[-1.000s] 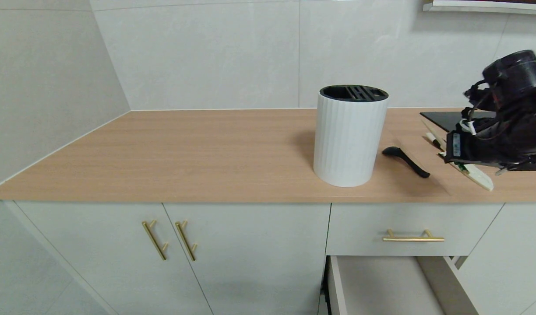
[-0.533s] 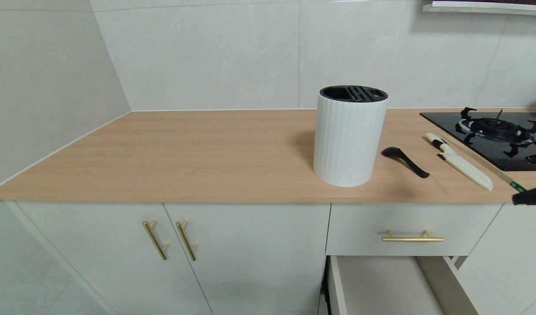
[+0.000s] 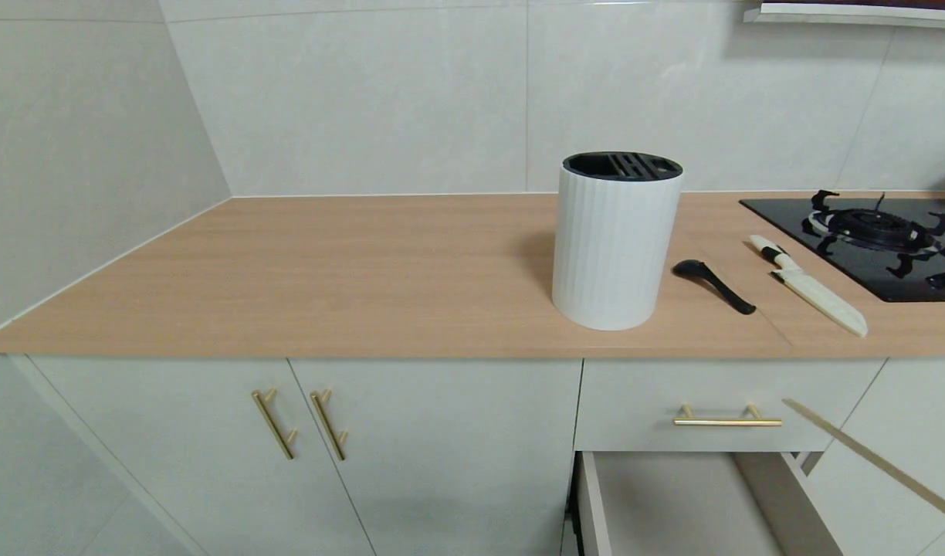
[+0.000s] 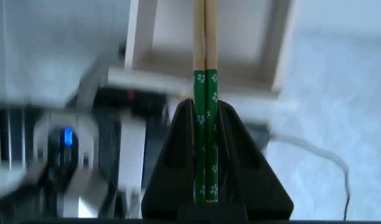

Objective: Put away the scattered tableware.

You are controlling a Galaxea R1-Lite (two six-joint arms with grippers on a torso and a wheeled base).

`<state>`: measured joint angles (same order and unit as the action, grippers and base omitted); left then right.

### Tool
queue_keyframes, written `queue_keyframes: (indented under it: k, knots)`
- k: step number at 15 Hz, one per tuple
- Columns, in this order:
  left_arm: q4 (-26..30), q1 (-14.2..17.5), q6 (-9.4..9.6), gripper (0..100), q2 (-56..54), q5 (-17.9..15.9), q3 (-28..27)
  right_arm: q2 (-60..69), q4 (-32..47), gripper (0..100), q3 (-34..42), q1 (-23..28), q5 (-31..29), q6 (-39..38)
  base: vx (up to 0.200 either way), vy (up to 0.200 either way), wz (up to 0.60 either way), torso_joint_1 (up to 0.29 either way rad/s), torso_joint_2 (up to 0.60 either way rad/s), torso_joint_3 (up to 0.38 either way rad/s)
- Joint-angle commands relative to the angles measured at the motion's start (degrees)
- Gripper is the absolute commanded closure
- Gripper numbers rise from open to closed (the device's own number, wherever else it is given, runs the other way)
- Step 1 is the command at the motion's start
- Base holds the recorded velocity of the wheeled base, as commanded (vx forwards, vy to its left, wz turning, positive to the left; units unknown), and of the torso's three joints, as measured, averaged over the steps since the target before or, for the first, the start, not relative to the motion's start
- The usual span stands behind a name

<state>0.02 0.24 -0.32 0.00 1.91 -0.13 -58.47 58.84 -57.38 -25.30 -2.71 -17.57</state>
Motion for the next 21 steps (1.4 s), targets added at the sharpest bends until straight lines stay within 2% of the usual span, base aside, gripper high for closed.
queue_keyframes:
  k: [1,2,4,6,9,13,21]
  knots:
    - [0.0,0.0,-0.03,0,0.0,0.0,0.0,-0.9,-0.3,100,3.2,-0.1,1.4,0.0,0.0,0.0,0.0,0.0,0.0,0.0]
    - [0.1,0.0,-0.03,0,0.0,0.0,0.0,-6.4,-4.9,100,7.7,-0.1,6.7,-0.6,0.0,0.0,0.0,0.0,0.0,0.0]
    - [0.0,0.0,-0.03,0,0.0,0.1,0.0,-13.9,-13.6,100,13.0,-0.1,8.2,-1.7,0.0,0.0,0.0,0.0,0.0,0.0]
    - [0.1,0.0,-0.03,0,0.0,0.1,0.0,-22.1,-18.0,100,14.8,-0.1,8.2,-2.1,0.0,0.0,0.0,0.0,0.0,0.0]
    - [0.1,0.0,-0.03,0,0.0,0.1,0.0,-28.6,-19.1,100,14.8,-1.2,8.2,-3.6,0.0,0.0,0.0,0.0,0.0,0.0]
    - [0.0,0.0,-0.03,0,0.0,0.1,0.0,-33.6,-25.2,100,14.8,-2.3,7.0,-8.9,0.0,0.0,0.0,-0.008,0.03,0.019]
    - [0.0,0.0,-0.03,0,0.0,0.1,0.0,-35.5,-29.6,100,14.7,-2.3,4.6,-8.9,0.0,0.0,0.0,-0.124,0.42,0.285]
